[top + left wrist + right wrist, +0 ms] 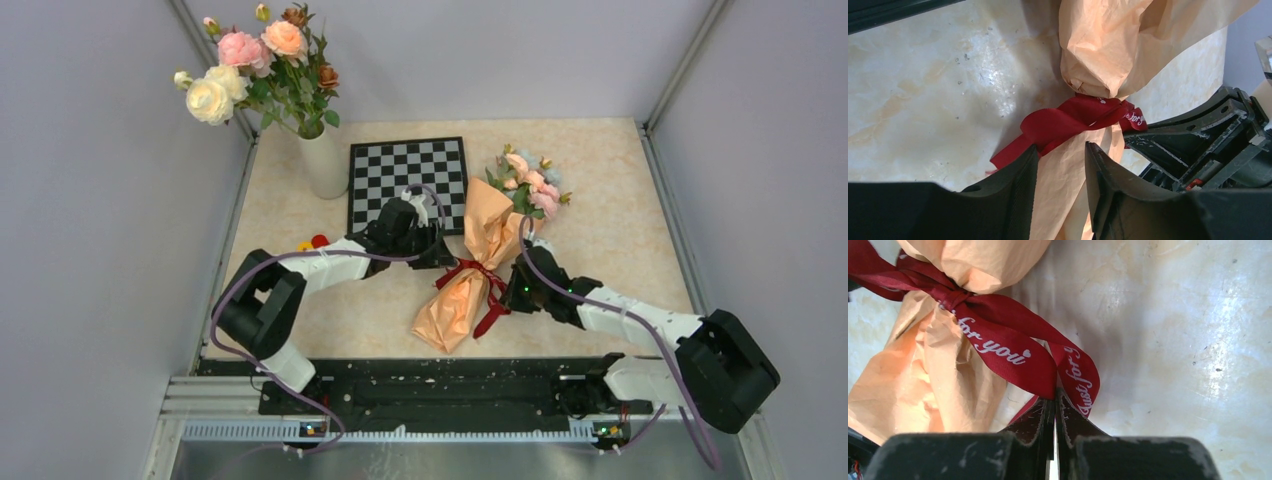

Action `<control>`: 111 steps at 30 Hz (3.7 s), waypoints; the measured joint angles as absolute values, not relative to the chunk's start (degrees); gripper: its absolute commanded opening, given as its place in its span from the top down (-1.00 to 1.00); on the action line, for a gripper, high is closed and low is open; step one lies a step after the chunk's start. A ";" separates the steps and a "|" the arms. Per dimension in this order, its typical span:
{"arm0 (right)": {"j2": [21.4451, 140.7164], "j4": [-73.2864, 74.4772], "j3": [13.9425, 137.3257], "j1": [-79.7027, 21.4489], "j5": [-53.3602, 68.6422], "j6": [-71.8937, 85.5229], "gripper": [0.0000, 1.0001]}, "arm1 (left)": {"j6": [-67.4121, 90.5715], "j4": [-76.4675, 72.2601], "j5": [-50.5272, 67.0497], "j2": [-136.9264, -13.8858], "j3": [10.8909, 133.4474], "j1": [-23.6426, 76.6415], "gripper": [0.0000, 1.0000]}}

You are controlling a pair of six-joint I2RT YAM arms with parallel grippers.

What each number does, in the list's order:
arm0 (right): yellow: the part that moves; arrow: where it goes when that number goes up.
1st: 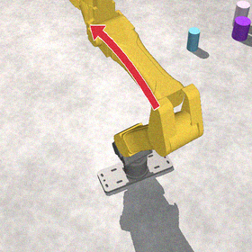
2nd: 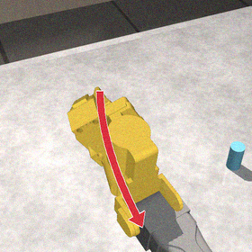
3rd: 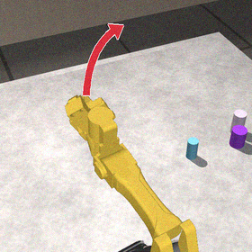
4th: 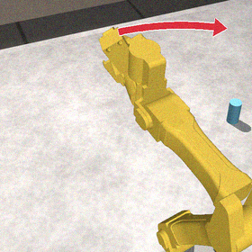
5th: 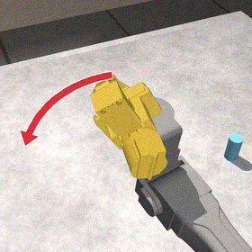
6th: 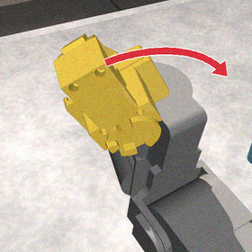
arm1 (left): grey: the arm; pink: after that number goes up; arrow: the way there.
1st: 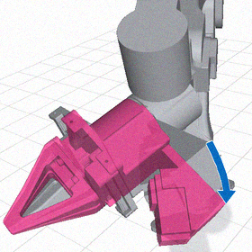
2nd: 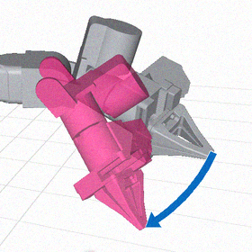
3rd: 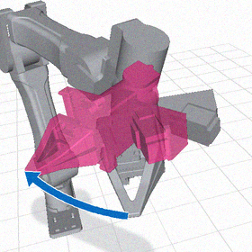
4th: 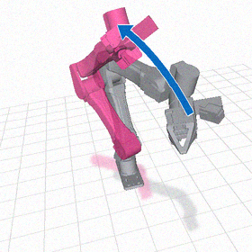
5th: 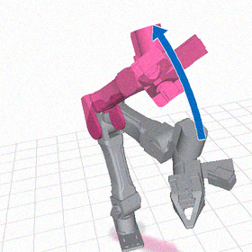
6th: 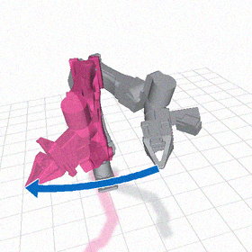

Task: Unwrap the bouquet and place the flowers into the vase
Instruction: Untie the ribbon from the wrapping paper.

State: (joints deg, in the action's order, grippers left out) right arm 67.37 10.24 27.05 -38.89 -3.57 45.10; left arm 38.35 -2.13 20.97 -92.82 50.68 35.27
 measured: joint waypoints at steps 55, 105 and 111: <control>74.70 35.38 48.75 -38.89 -13.74 24.56 1.00 | 41.60 -6.15 17.15 -86.17 42.68 36.32 -0.15; 74.56 27.33 38.50 -38.89 -13.45 29.63 1.00 | 42.98 -21.08 20.23 -103.04 56.38 35.79 0.94; 73.95 26.11 37.89 -38.89 -13.69 30.28 1.00 | 42.17 -21.02 21.82 -106.30 56.84 35.59 0.54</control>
